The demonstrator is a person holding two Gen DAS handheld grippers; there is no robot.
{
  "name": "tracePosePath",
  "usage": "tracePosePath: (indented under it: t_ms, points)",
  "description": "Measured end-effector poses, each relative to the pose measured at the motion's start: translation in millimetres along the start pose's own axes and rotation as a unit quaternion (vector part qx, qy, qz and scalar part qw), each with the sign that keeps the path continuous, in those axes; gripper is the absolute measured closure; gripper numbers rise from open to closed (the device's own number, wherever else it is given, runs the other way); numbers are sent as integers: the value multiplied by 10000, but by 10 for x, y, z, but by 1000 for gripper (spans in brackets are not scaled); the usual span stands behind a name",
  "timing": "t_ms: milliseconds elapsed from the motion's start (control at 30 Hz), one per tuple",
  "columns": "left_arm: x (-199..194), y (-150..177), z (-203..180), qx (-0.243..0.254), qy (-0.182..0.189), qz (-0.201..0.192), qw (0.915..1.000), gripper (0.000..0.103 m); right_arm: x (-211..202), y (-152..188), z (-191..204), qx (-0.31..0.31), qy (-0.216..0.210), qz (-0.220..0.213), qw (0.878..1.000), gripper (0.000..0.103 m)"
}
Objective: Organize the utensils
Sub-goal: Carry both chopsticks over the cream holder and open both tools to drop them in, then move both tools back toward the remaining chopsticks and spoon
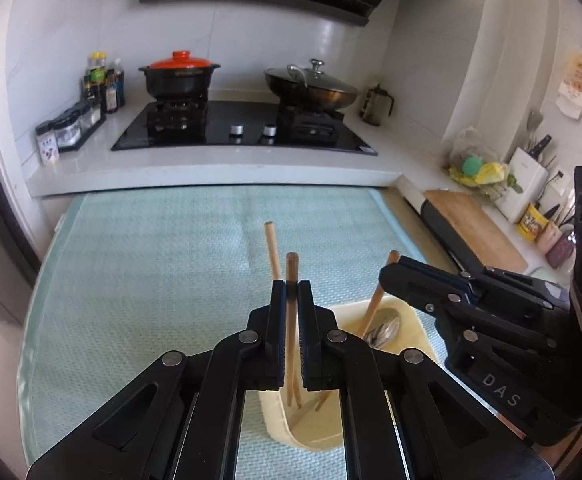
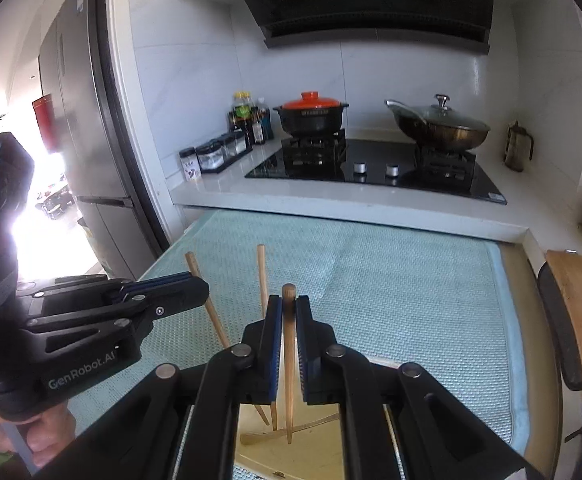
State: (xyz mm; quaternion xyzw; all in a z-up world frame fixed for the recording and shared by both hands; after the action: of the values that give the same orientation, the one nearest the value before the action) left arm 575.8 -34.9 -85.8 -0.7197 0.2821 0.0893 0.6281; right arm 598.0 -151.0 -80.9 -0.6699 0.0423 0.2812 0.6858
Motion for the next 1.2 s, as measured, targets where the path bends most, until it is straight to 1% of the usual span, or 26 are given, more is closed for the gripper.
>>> tracePosePath:
  t_ms: [67, 133, 200, 233, 267, 333, 400, 433, 467, 567, 667, 767, 833, 933, 1033, 1100, 1167, 1200]
  points:
    - [22, 3, 18, -20, -5, 21, 10000, 99, 114, 8, -11, 7, -44, 35, 10000, 95]
    - [16, -20, 61, -90, -61, 47, 9999, 98, 181, -20, -37, 148, -89, 70, 9998, 95]
    - [-23, -67, 112, -228, -40, 28, 9997, 88, 167, -92, -74, 263, -69, -5, 9996, 88]
    - [-59, -94, 147, -264, -59, 5, 9996, 75, 127, -144, -88, 279, -51, -73, 9996, 81]
    - [-122, -120, 186, -275, -94, -41, 9996, 67, 66, -190, -90, 288, -49, -159, 9994, 77]
    - [-304, -156, 237, -219, -124, -155, 9996, 65, -112, -295, -72, 257, -30, -343, 9991, 75]
    - [-551, -134, 282, -75, -175, -198, 9996, 61, -361, -369, -46, 179, 21, -534, 9984, 74]
    - [-689, -104, 305, 6, -209, -224, 9995, 54, -505, -383, -27, 123, 41, -633, 9979, 71]
    - [-819, -66, 328, 97, -235, -248, 9994, 48, -661, -381, 4, 47, 63, -721, 9974, 66]
    - [-1299, 151, 385, 425, -334, -280, 9981, 42, -1154, -281, 103, -287, 154, -934, 9951, 63]
    - [-1773, 444, 460, 594, -440, -246, 9970, 39, -1607, -14, 166, -511, 264, -953, 9938, 63]
    - [-2176, 745, 531, 587, -507, -260, 9966, 32, -2008, 348, 193, -589, 384, -905, 9934, 63]
    - [-2392, 993, 552, 579, -553, -250, 9965, 30, -2244, 611, 216, -654, 544, -906, 9922, 63]
    - [-2553, 1427, 549, 571, -647, -159, 9961, 28, -2525, 1031, 269, -774, 798, -916, 9896, 63]
    - [-2579, 1935, 502, 489, -753, 0, 9960, 27, -2702, 1526, 335, -710, 1064, -850, 9881, 63]
    - [-2570, 2236, 428, 274, -662, 94, 9974, 27, -2747, 1874, 389, -544, 1145, -706, 9894, 63]
    - [-2567, 2469, 361, 68, -563, 100, 9983, 27, -2781, 2189, 439, -421, 1253, -600, 9894, 63]
    - [-2537, 2547, 338, 35, -608, 84, 9981, 27, -2787, 2333, 465, -399, 1292, -545, 9893, 63]
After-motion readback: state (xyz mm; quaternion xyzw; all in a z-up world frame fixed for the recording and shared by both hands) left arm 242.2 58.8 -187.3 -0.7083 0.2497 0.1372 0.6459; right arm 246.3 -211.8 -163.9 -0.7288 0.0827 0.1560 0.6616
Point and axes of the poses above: each gripper's, at about its wrist camera, not at the fingertips, and x roughly the way its jaws point, z to its left, y to its underside, the point moved 9 cm from there along x, roughly the way its jaws point, and after that the axes turned 11 degrees about -z, right-handed, at the moved point
